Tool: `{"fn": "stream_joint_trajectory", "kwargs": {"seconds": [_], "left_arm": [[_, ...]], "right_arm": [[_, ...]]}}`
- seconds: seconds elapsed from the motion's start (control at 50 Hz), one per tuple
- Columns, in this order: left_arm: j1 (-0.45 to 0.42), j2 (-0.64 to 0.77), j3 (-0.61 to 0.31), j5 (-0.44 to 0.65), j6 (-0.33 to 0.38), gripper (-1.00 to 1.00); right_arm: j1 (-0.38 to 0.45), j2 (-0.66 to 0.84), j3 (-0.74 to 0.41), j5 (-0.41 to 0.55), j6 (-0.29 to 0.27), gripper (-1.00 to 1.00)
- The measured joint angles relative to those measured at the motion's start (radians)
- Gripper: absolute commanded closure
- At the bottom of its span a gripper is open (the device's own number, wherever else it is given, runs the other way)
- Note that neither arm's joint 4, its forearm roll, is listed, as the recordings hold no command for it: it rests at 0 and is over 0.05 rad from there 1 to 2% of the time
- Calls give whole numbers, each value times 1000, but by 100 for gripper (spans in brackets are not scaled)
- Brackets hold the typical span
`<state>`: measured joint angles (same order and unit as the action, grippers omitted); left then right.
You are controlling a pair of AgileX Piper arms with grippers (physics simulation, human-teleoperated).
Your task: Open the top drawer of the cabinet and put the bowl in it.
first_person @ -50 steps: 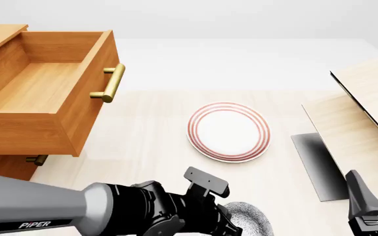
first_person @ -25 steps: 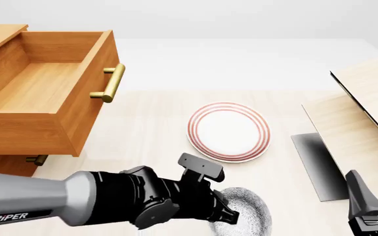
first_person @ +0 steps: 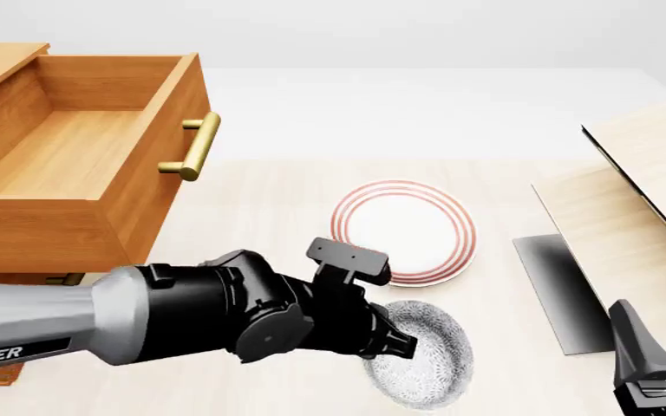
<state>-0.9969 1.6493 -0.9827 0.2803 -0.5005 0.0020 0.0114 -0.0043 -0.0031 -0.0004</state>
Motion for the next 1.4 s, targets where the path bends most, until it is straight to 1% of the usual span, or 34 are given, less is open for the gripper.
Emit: {"fn": "stream_joint_trajectory", "kwargs": {"seconds": [0.24,0.44,0.72,1.24,1.4], "left_arm": [[24,-10,-70,76,11,100],[39,-21,-105,107,11,100],[70,-27,-169,155,28,100],[133,-8,-316,252,51,100],[152,10,-376,293,58,100]], "right_arm": [[0,0,0,0,0,-100],[0,0,0,0,0,-100],[0,0,0,0,0,-100],[0,0,0,0,0,-100],[0,0,0,0,0,-100]]}}
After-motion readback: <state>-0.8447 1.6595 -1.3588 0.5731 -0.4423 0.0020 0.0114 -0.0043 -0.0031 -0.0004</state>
